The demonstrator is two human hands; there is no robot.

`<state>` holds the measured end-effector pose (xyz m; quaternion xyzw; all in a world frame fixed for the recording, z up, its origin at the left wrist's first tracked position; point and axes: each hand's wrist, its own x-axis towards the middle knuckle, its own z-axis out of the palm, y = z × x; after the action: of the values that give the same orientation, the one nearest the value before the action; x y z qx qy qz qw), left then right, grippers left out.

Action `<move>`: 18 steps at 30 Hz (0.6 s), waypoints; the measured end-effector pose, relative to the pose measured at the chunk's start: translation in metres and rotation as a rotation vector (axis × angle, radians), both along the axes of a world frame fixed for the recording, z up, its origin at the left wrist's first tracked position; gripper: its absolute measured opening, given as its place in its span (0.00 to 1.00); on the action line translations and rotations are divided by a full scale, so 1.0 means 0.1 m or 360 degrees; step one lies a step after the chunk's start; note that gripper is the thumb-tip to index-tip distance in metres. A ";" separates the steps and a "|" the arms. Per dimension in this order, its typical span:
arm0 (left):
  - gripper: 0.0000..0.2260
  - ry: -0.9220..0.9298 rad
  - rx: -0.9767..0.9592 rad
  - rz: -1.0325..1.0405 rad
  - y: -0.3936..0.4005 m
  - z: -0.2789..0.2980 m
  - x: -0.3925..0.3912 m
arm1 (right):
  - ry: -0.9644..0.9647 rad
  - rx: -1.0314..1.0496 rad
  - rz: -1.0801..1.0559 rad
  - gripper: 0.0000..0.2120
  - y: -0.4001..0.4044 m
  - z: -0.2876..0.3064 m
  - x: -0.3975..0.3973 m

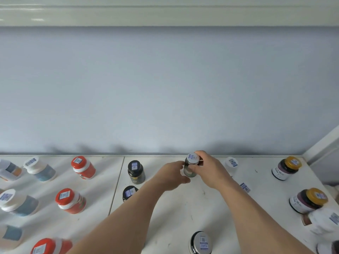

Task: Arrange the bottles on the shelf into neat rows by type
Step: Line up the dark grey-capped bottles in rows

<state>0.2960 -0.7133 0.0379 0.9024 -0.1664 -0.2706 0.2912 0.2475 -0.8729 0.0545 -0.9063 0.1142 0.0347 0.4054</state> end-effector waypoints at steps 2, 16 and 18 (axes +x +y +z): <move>0.20 0.0042 -0.0090 0.0018 -0.02 -0.03 0.02 | -0.0016 -0.0009 -0.0003 0.13 -0.01 0.04 -0.01; 0.12 0.0595 -0.0452 -0.0200 0.18 0.29 0.08 | -0.0022 -0.0137 -0.0239 0.20 0.10 0.34 -0.10; 0.14 0.0651 -0.0451 -0.0226 0.19 0.28 0.09 | -0.0013 -0.0127 -0.0242 0.20 0.10 0.34 -0.11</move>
<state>0.3053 -0.6948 0.0663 0.7650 -0.2031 -0.4413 0.4227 0.2367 -0.8630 0.0884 -0.9105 0.1824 -0.0046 0.3710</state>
